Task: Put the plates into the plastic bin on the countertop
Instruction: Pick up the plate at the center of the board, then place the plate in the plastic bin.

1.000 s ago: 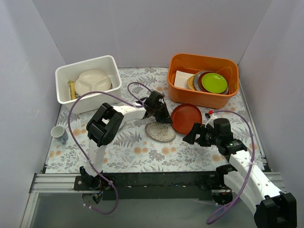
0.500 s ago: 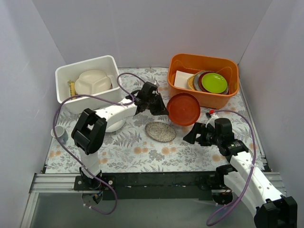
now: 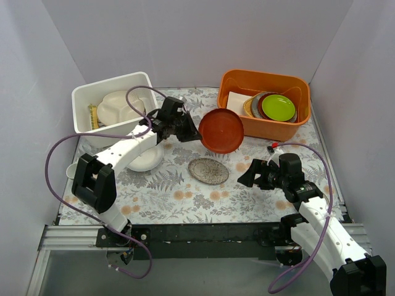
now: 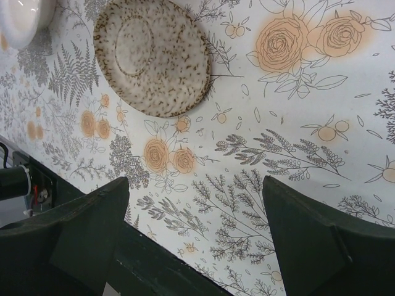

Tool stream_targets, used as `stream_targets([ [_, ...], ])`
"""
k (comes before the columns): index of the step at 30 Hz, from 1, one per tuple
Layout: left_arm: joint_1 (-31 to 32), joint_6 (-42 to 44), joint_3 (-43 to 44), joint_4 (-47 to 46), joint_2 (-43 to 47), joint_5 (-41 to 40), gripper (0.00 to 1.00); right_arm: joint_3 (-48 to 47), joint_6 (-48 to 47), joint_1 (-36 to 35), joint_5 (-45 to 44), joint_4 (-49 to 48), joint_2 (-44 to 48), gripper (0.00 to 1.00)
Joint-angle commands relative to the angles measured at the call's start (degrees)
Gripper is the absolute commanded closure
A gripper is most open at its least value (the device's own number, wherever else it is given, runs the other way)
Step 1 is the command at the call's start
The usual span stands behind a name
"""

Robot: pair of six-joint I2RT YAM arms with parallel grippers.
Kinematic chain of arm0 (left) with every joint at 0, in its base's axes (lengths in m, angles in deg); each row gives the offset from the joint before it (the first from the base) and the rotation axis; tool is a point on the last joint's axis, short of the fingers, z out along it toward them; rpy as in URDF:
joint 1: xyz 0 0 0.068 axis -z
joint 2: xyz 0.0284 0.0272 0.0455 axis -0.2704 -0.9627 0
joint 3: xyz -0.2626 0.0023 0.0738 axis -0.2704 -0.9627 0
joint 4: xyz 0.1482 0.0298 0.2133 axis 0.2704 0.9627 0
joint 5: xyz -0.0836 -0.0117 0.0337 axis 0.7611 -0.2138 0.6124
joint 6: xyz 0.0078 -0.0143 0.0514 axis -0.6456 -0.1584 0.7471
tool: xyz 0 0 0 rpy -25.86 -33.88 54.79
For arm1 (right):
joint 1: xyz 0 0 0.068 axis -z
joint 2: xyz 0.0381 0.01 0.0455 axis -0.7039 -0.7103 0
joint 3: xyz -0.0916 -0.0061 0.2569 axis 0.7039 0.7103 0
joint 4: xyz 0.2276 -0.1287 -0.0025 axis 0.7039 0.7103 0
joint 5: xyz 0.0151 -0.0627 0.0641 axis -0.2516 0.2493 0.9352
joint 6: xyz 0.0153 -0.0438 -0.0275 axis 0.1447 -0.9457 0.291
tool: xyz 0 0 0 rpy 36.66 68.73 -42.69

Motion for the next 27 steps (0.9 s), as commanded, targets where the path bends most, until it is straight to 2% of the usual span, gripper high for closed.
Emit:
stream_targets([
  [1, -6.33, 2.60, 3.22, 4.87, 5.88, 0.72, 1.00, -1.25, 0.10, 0.38, 1.31, -2.37, 0.17, 0.04],
  [14, -24.00, 8.05, 9.20, 11.55, 9.40, 6.96, 1.00, -0.46, 0.53, 0.30, 2.10, -3.25, -0.36, 0.04],
  [20, -31.73, 8.05, 10.00, 10.86, 9.40, 11.62, 1.00, -0.37, 0.45, 0.30, 2.27, -3.34, -0.62, 0.05],
  [27, -40.17, 8.75, 11.22, 11.38, 8.17, 11.98, 1.00, -0.02, 0.18, 0.30, 2.27, -3.34, -0.71, 0.05],
])
